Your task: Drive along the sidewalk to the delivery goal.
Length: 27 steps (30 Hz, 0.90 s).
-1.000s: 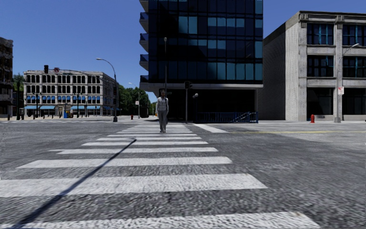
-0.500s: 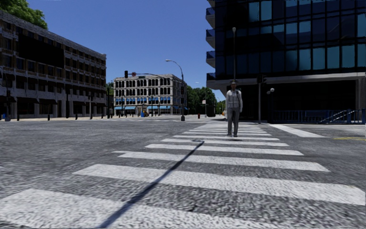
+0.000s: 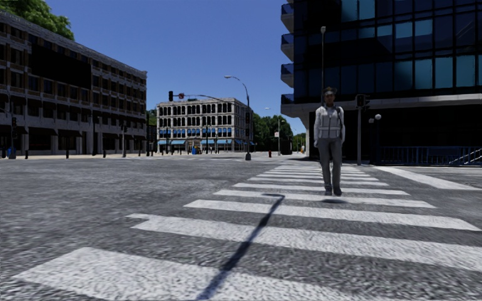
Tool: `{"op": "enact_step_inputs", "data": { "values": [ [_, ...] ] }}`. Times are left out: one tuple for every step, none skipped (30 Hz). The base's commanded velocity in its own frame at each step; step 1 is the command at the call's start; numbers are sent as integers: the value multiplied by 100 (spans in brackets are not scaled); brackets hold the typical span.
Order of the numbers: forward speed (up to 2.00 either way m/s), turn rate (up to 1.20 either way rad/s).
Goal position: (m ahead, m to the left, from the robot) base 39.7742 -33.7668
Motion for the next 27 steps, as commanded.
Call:
{"op": "enact_step_inputs", "data": {
  "values": [
    [200, 2],
    [200, 6],
    [200, 6],
    [200, 9],
    [200, 31],
    [200, 74],
    [200, 88],
    [200, 88],
    [200, 92],
    [200, 93],
    [200, 93],
    [200, 44],
    [200, 44],
    [200, 24],
    [200, 10],
    [200, 0],
    [200, 0],
    [200, 0],
    [200, 0],
    [200, 0],
    [200, 0],
    [200, 0],
    [200, 0],
    [200, 0],
    [200, 0],
    [200, 0],
    [200, 0]
  ]
}}
